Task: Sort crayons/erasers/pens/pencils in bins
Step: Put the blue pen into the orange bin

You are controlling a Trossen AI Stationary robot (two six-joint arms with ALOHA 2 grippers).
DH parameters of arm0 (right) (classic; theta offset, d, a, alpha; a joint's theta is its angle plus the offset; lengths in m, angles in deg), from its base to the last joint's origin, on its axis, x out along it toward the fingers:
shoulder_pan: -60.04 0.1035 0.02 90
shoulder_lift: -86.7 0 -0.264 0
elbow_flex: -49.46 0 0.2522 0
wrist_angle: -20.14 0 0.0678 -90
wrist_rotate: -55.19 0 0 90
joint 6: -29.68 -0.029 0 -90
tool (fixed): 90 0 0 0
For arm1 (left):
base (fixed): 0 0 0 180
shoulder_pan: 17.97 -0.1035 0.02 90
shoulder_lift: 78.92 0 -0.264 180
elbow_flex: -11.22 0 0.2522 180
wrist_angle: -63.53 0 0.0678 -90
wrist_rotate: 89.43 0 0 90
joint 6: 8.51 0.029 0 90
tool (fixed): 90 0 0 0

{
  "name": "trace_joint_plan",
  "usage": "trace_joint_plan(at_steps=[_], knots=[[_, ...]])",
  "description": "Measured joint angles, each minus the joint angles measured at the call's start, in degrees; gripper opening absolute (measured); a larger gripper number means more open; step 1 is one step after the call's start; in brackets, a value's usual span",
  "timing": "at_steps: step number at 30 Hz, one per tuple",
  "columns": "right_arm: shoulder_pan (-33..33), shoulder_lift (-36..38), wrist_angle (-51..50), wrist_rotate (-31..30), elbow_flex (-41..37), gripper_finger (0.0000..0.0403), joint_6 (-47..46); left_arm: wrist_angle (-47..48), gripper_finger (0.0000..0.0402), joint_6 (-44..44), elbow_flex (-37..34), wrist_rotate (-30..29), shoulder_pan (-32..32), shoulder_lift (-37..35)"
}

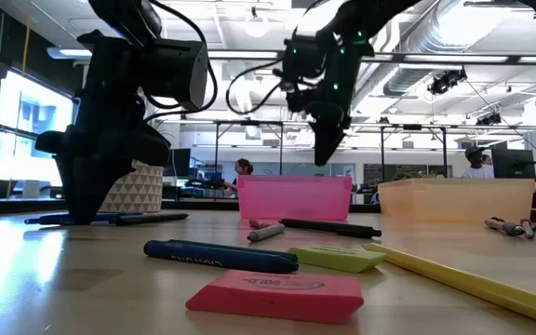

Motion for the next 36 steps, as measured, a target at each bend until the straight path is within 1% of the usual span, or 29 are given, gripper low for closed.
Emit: trace_joint_plan(at_steps=[3,6,10,14,17,20,23,27,32,36], knots=[[-0.32,1.63,-0.60,-0.74,1.88,0.0177,1.39,0.31,0.0024,0.08,0.06,-0.38,0.00,-0.04],[-1.15,4.70,-0.50,-0.69,1.96,0.0177,1.66,0.37,0.0019,1.39,0.07,-0.68,0.00,-0.07],[-2.27,9.91,-0.18,-0.69,-0.07,0.0177,1.07,0.31,0.0017,2.80,-0.07,-1.00,0.00,-0.65],[-2.77,14.95,0.40,2.07,-2.63,0.0177,-1.31,-0.23,0.0016,4.02,-0.38,-1.26,-0.27,-2.46],[-2.32,18.55,2.01,2.43,-5.47,0.0177,-3.28,-1.44,0.0013,4.19,-0.45,-2.05,-0.72,-4.27],[-1.56,21.97,3.22,3.24,-8.60,0.0177,-5.95,-1.43,0.0013,4.48,-0.44,-2.18,-1.31,-6.20],[-0.46,25.03,5.27,5.40,-11.82,0.0177,-9.10,-1.59,0.0013,4.48,-0.37,-2.19,-1.76,-8.63],[1.50,28.17,9.67,6.99,-16.02,0.0177,-13.61,-2.05,0.0013,5.09,-0.33,-2.10,-2.41,-12.14],[4.71,29.14,13.24,7.03,-18.74,0.0177,-18.39,-5.66,0.0013,5.09,-0.33,-2.11,-2.77,-16.90],[7.74,28.88,15.66,7.03,-18.78,0.0177,-20.35,-11.95,0.0013,5.60,-0.31,-2.20,-2.75,-20.25]])
